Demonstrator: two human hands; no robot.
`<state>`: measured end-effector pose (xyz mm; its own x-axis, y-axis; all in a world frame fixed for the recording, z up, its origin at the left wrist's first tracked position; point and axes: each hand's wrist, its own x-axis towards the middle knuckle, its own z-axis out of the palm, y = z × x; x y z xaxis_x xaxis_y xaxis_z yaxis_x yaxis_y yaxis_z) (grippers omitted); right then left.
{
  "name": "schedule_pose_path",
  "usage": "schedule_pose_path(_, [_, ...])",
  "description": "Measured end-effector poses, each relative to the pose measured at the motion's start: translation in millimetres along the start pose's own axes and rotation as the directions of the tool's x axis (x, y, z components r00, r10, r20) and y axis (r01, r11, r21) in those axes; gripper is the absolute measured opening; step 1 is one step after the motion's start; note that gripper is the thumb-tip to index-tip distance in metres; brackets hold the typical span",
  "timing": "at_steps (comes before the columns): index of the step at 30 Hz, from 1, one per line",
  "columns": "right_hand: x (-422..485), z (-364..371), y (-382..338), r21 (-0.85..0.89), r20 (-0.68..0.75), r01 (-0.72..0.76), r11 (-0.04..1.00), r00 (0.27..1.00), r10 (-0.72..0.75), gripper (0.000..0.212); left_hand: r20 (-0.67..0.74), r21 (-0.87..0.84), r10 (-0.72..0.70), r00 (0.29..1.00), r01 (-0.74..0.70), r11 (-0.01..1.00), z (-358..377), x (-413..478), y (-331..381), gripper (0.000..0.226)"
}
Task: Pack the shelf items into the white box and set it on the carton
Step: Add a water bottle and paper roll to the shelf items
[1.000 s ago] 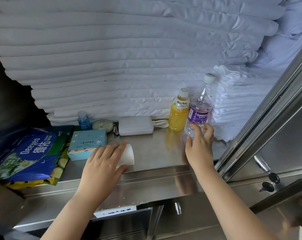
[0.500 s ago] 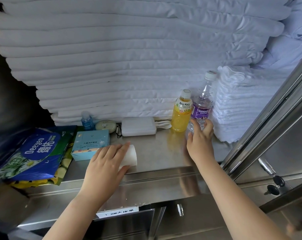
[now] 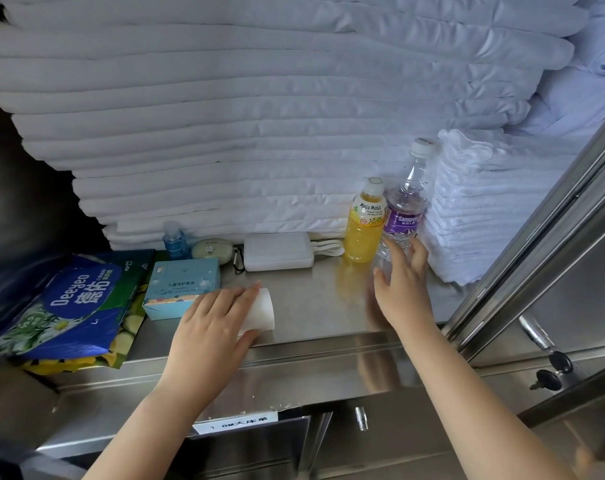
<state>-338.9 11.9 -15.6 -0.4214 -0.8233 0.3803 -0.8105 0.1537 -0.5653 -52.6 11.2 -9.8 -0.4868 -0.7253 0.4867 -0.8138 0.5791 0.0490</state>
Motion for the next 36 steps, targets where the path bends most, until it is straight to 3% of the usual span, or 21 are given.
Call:
schedule_pose_path(8, [-33, -5, -25, 0.071, 0.081, 0.228, 0.971, 0.969, -0.234, 0.043, 0.045, -0.034, -0.019, 0.999, 0.021, 0.999, 0, 12, 11, 0.067])
schedule_pose_path(15, [-37, 1, -42, 0.165, 0.260, 0.498, 0.851, 0.811, -0.524, 0.029, 0.061, -0.149, -0.085, 0.995, 0.093, 0.984, 3, 30, 31, 0.065])
schedule_pose_path(27, [-9, -16, -41, 0.293, 0.160, 0.525, 0.799, 0.797, -0.583, 0.014, 0.049, -0.510, -0.179, 0.983, 0.179, 0.842, 9, 54, 56, 0.083])
schedule_pose_path(36, [-3, -20, -53, 0.327, 0.088, 0.585, 0.742, 0.763, -0.640, 0.017, 0.075, -0.629, -0.174, 0.982, 0.182, 0.756, 4, 56, 54, 0.053])
